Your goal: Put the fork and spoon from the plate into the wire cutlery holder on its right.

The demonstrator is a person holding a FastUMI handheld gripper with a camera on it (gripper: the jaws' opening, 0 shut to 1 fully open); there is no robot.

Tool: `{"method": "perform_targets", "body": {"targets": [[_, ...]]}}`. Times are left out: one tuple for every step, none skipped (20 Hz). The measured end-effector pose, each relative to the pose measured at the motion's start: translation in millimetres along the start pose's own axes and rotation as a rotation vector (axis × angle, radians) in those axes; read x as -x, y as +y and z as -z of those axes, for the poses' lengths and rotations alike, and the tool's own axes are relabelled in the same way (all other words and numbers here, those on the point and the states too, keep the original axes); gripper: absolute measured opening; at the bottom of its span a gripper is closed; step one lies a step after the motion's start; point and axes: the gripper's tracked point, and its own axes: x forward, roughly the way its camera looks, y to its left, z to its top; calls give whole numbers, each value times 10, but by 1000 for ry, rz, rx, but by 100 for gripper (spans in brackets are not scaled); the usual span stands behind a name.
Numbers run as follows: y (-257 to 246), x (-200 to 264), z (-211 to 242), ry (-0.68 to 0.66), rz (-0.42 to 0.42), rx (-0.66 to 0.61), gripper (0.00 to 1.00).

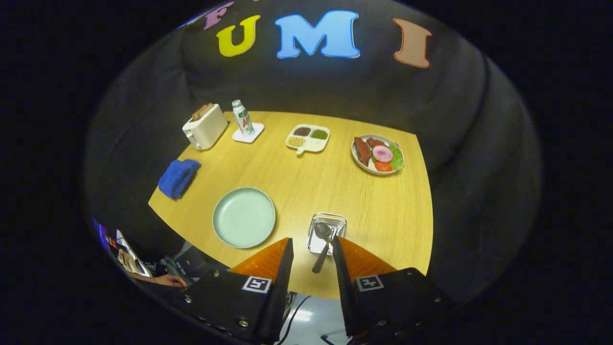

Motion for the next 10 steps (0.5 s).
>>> {"method": "perform_targets", "body": {"targets": [[92,42,-94,-87,17,1,50],[188,90,-190,-173,39,3,49],[270,102,-221,-256,62,8,50],[404,256,-314,-338,83,15,59],[538,300,-365,-413,100,26,77],[655,400,-431,-487,119,41,94],[748,461,-498,-557,136,51,94],[868,559,-567,-625,146,38,97],[992,681,-649,-685,146,12,96],[1062,796,-699,-735,152,-20,96]]}}
